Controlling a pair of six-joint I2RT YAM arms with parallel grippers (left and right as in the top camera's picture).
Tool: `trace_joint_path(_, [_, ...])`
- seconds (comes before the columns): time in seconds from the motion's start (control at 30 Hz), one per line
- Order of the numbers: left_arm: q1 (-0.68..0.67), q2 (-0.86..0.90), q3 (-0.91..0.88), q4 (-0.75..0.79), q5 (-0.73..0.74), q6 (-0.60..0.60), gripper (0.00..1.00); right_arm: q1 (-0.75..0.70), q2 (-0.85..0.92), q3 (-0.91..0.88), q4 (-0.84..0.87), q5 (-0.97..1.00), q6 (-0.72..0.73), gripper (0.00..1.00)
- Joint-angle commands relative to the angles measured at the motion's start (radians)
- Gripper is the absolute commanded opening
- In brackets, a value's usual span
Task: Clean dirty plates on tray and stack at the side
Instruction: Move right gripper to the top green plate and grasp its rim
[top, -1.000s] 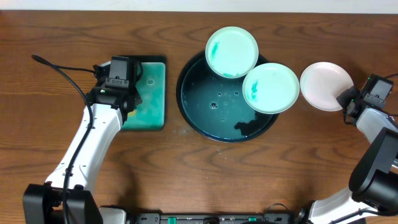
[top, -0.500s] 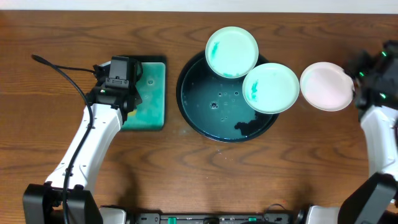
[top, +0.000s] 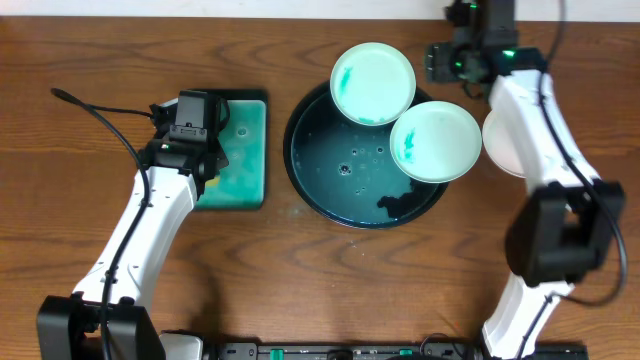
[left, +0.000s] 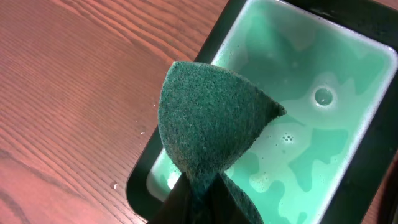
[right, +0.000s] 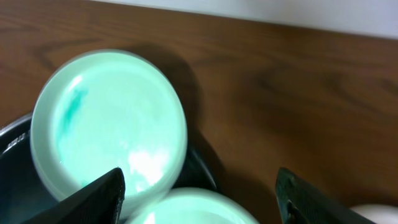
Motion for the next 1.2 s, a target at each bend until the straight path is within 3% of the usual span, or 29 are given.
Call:
trace_joint_path(0.0, [0.006, 0.0, -0.002, -0.004, -0.005, -0.014, 0.07, 0.034, 0.101, 0.03, 0.06, 0.001, -0.037, 0.74])
trace_joint_path(0.13, [0.006, 0.0, -0.002, -0.011, -0.005, -0.014, 0.07, 0.059, 0.201, 0.03, 0.125, -0.001, -0.045, 0.6])
trace_joint_path(0.43, [0.006, 0.0, -0.002, -0.011, -0.005, -0.014, 0.07, 0.068, 0.307, 0.03, 0.219, 0.045, -0.077, 0.6])
trace_joint_path(0.5, [0.006, 0.0, -0.002, -0.011, -0.005, -0.014, 0.07, 0.069, 0.309, 0.03, 0.222, 0.045, -0.078, 0.5])
trace_joint_path(0.67, [0.006, 0.0, -0.002, -0.007, -0.005, -0.014, 0.07, 0.069, 0.307, 0.035, 0.217, 0.044, -0.076, 0.04])
trace_joint_path(0.7, [0.006, 0.0, -0.002, -0.006, -0.005, -0.014, 0.07, 0.07, 0.306, 0.038, 0.207, 0.043, -0.076, 0.01])
trace_joint_path(0.93, [0.006, 0.0, -0.002, -0.003, 0.014, -0.013, 0.07, 0.106, 0.227, 0.049, 0.079, -0.05, -0.073, 0.01])
trace_joint_path(1.17, [0.006, 0.0, -0.002, 0.07, 0.256, 0.079, 0.07, 0.16, 0.146, 0.049, -0.178, -0.193, -0.073, 0.01])
